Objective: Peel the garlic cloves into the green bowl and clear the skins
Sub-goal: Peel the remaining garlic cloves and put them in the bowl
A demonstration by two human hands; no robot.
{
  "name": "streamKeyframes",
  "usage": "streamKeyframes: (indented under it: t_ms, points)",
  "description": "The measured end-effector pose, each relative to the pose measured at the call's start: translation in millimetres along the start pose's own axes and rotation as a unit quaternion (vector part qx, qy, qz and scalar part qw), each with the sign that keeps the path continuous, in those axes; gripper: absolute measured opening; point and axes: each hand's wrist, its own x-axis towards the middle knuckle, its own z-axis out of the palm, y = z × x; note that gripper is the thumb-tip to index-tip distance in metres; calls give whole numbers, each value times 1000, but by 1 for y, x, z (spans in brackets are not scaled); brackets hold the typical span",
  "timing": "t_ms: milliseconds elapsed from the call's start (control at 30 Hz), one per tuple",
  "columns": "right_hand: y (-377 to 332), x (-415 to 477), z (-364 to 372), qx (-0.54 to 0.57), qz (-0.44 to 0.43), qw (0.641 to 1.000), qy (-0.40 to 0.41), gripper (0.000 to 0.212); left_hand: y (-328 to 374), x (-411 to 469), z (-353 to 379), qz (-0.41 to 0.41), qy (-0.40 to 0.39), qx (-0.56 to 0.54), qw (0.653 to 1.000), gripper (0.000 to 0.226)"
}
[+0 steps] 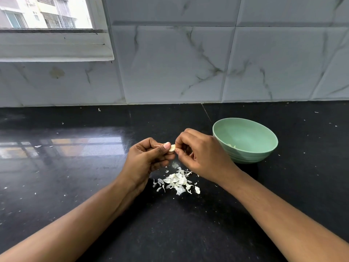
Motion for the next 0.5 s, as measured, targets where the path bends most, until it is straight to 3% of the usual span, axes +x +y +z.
streamKeyframes:
  t_ms: [500]
  points:
    - [-19, -5, 13, 48, -17, 998, -38, 7, 2, 7, -8, 5, 41, -39, 998, 21]
